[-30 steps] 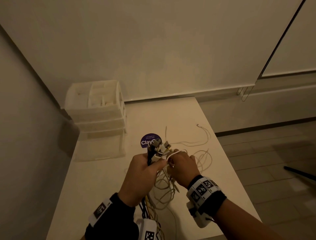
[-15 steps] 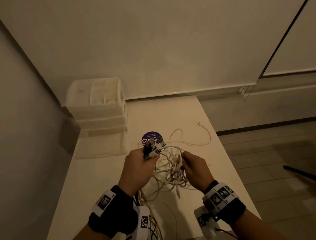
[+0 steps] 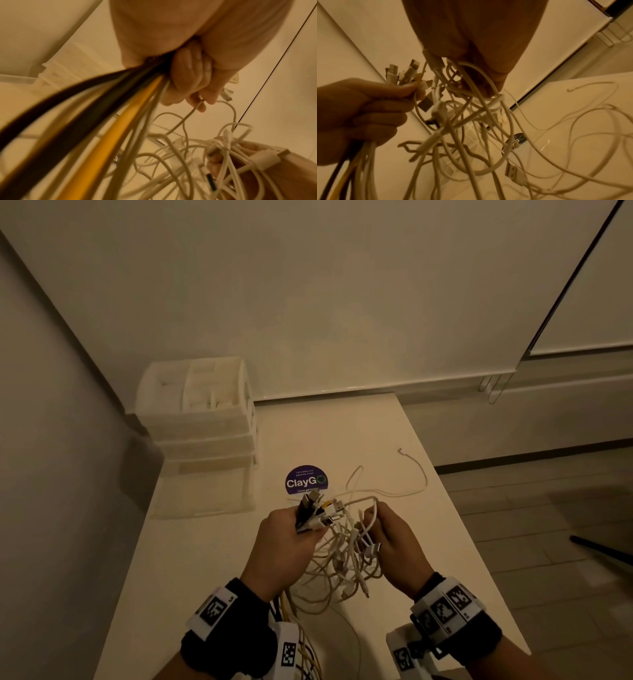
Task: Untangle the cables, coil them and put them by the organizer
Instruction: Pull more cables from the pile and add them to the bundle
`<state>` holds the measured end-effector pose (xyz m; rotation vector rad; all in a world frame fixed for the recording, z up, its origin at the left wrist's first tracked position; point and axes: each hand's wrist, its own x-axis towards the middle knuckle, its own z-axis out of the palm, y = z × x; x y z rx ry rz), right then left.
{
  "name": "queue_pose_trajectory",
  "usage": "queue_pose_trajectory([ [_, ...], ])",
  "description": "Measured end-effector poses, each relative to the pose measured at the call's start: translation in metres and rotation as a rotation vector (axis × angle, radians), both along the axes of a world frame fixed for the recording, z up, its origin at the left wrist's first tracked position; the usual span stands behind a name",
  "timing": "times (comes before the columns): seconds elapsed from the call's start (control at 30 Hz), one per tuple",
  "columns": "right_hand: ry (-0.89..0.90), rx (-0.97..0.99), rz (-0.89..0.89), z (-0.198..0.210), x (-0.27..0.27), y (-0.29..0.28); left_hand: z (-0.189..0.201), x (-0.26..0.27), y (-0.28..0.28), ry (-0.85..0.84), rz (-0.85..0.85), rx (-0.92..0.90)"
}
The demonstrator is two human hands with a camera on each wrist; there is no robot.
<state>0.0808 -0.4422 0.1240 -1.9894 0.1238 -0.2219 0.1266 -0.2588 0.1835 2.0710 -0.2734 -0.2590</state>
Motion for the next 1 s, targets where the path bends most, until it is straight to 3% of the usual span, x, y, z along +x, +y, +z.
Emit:
queue_pose_trajectory([
  [0.07,0.058,-0.03,0.005,-0.002,0.002,0.001,0.0,0.0,0.0,-0.016,0.038,0.014],
  [0.2,0.02,-0.304,-0.054,-0.007,0.007,-0.005,-0.001,0.001,0.0,-0.047,0.106,-0.008],
  [0.37,-0.05,-0.25,-0.143,-0.009,0.012,-0.014,-0.004,0.002,0.003,-0.077,0.152,-0.01],
  [0.5,-0.042,-0.351,-0.122,-0.005,0.024,-0.016,-0.004,0.002,0.003,-0.113,0.158,-0.007],
  [0.8,-0.051,-0.384,0.09,0.001,0.04,-0.02,0.004,0.011,0.006,-0.169,0.227,-0.084],
  [0.93,-0.168,-0.274,-0.118,-0.003,0.049,-0.023,0.001,0.01,0.003,-0.143,0.156,-0.027],
  [1.0,-0.117,-0.203,-0.198,-0.002,0.051,-0.022,-0.001,0.009,0.002,-0.13,0.134,-0.012],
])
